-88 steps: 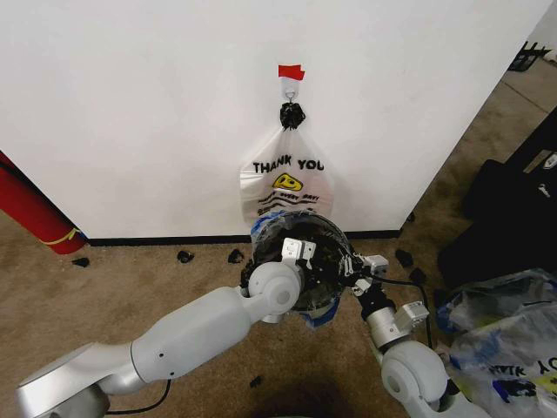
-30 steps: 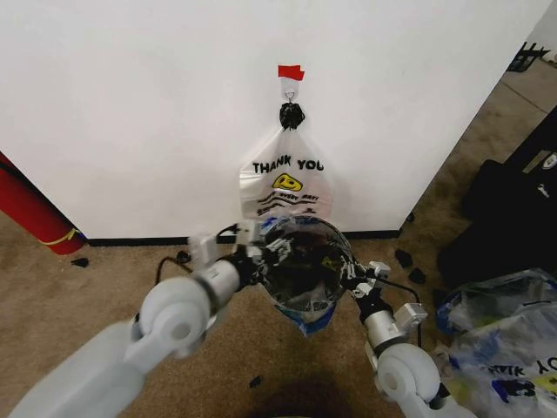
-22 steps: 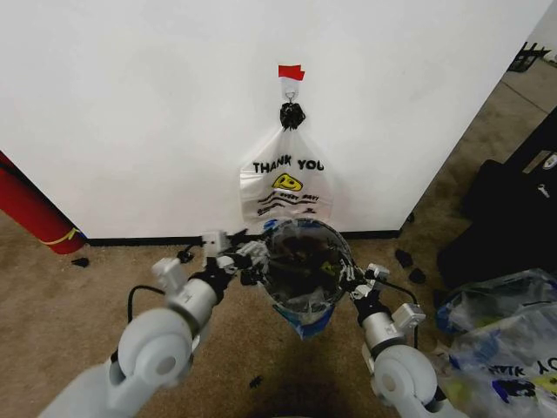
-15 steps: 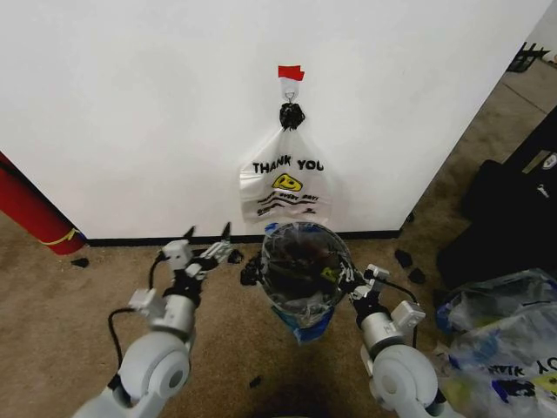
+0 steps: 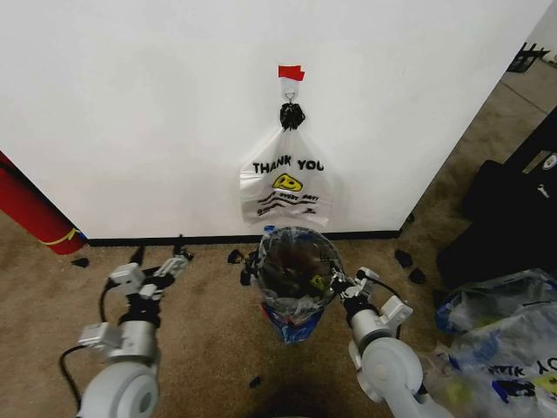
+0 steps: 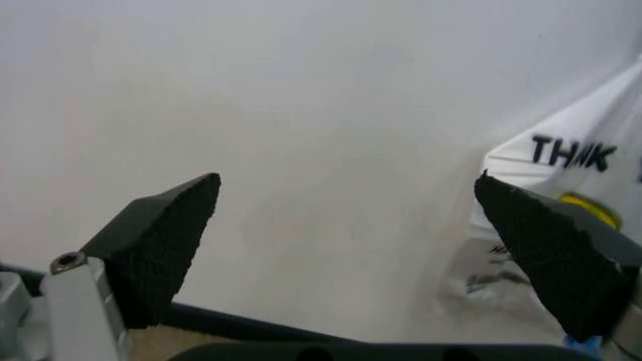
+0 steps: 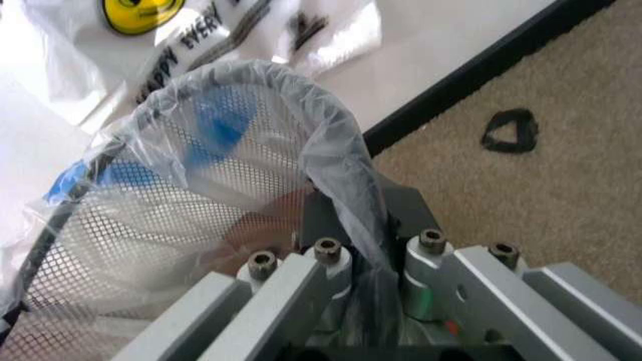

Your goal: Pick up the garbage bag from the wall and place it over the trash bin.

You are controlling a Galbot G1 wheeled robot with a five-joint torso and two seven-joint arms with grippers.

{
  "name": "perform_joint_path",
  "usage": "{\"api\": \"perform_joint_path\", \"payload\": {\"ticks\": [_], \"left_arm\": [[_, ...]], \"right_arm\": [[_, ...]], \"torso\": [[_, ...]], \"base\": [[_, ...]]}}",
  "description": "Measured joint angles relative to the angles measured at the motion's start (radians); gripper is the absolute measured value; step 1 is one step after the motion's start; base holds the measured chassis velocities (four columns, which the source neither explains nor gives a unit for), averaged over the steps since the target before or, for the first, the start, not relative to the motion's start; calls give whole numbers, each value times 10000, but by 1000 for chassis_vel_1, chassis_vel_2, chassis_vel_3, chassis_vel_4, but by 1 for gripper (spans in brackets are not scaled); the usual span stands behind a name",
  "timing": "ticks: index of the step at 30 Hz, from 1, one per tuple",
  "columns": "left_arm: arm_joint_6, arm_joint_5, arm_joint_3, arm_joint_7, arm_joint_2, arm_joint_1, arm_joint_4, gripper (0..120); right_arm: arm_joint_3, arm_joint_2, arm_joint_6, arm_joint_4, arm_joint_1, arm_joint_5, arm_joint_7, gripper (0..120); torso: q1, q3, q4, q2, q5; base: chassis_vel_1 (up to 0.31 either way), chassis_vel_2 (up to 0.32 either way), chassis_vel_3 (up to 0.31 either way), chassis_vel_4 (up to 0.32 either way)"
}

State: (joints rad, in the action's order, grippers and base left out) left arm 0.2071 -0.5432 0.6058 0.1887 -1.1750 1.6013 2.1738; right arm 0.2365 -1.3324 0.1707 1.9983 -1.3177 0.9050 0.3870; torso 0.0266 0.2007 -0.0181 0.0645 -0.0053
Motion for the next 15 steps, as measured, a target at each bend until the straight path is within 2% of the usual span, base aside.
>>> {"api": "perform_joint_path", "payload": {"ticks": [3, 7, 15], "left_arm": [[679, 697, 262, -592, 5, 296, -298, 100], [1267, 865, 458, -1138, 76, 477, -403, 100], [1535, 1220, 606, -1309, 42, 463, -493, 99]], "right_arm": [[-109, -112, 29, -102, 17, -122, -85, 1], [-154, -223, 37, -200, -35, -275, -228, 1], [-253, -463, 10, -500, -73, -537, -458, 1]], "torso": [[0, 1, 1, 0, -4], [0, 1, 0, 0, 0], [0, 1, 0, 0, 0]], "base": [[0, 0, 0, 0], [0, 0, 0, 0], [0, 0, 0, 0]]}}
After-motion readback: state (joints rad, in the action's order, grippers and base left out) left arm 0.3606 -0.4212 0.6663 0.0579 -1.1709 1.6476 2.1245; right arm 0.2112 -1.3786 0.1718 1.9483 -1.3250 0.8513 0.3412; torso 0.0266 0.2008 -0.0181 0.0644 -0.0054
